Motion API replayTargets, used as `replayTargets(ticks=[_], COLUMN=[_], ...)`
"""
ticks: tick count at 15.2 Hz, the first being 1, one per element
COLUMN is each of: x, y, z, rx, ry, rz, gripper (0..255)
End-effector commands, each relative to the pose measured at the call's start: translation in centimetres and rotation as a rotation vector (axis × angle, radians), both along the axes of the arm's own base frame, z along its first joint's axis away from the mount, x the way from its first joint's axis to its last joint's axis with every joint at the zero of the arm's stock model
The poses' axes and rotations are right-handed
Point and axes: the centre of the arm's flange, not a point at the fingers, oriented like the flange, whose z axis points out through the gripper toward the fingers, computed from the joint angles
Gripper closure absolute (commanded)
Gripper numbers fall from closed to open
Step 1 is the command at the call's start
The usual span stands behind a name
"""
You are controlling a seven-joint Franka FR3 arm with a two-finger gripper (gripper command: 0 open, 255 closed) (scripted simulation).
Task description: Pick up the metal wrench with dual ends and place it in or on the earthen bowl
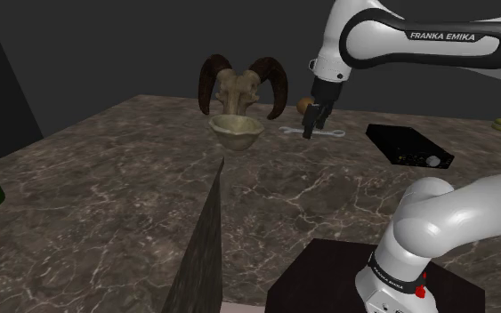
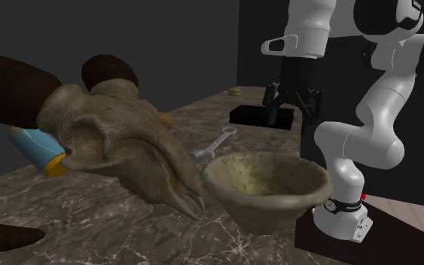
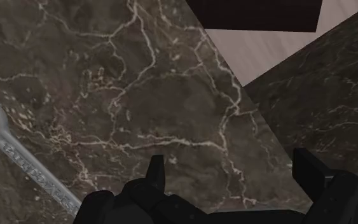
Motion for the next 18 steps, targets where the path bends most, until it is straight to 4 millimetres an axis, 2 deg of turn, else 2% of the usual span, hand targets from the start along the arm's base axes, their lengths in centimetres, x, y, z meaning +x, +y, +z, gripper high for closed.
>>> replayTargets(ticks=[1, 7, 14, 16, 18], x=[0.0, 2.8, 7.9, 9.6, 9.6], y=[0.0, -7.3, -14.8, -16.7, -16.7], z=[0.0, -1.4, -2.9, -3.4, -4.4], rx=[0.000, -0.028, -0.061, -0.070, -0.070], ry=[0.000, 0.037, 0.079, 0.091, 0.091], rz=[0.000, 0.225, 0.487, 0.559, 0.559], gripper=[0, 0, 0, 0, 0])
